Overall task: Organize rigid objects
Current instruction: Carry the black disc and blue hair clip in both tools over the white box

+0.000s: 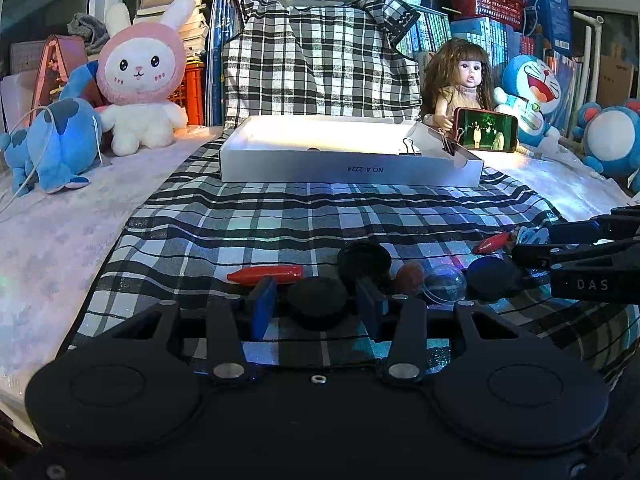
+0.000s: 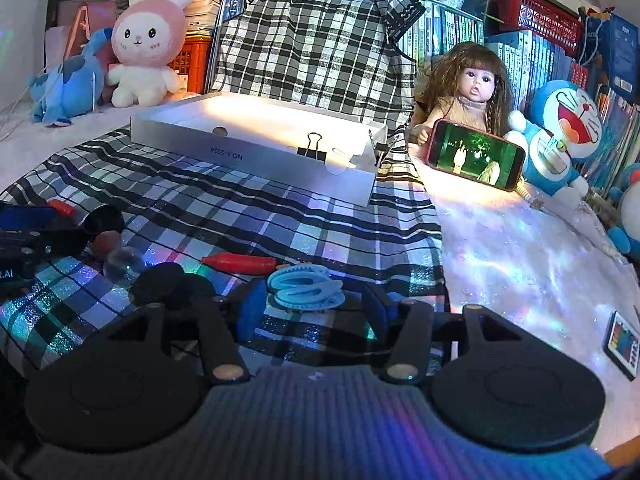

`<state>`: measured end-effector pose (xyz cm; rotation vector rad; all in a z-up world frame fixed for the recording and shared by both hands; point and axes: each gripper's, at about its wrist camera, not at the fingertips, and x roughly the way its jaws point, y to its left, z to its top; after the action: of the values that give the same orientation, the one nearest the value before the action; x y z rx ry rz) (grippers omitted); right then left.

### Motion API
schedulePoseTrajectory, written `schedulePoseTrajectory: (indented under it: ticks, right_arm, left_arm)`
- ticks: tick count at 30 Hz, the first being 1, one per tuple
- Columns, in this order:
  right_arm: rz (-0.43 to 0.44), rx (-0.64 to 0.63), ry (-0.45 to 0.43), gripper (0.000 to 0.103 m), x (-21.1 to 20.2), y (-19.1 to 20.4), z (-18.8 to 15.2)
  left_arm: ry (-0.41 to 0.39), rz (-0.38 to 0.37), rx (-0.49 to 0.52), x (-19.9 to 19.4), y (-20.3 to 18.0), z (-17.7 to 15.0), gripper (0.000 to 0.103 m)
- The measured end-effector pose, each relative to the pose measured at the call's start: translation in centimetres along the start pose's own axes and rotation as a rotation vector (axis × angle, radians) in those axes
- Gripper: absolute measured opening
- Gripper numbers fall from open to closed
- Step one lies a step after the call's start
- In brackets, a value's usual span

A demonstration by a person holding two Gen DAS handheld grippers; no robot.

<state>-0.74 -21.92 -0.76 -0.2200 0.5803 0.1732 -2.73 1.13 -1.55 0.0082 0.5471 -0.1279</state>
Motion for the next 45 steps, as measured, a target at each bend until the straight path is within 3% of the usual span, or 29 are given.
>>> schedulePoseTrajectory:
  ticks: [1,4,22,37,45]
  right_arm:
    - [0.003,0.007,-0.001,0.06,0.0,-0.1,-0.1]
    - [0.034,0.039,0.007,0.045,-0.2,-0.3,-0.2]
    - [0.085,0.174,-0.015,0.044,-1.7,-1.7,1.6]
    - [0.095,0.32,-0.034,0.044,2.4,-3.6,7.2]
    - [0.126,0.383,0.016,0.044,6.3,-5.5,11.7]
  left_arm:
    - [-0.003,-0.008,0.006,-0.1,0.0,-0.1,0.031]
    - [-0.007,-0.027,0.021,-0.4,-0.3,-0.2,0.031]
    - [-0.009,-0.031,-0.01,-0.8,-0.4,2.4,0.031]
    - [-0.043,-0.077,-0.042,3.2,0.6,9.8,0.031]
    - [-0.001,-0.104,-0.055,7.6,1.2,14.9,0.031]
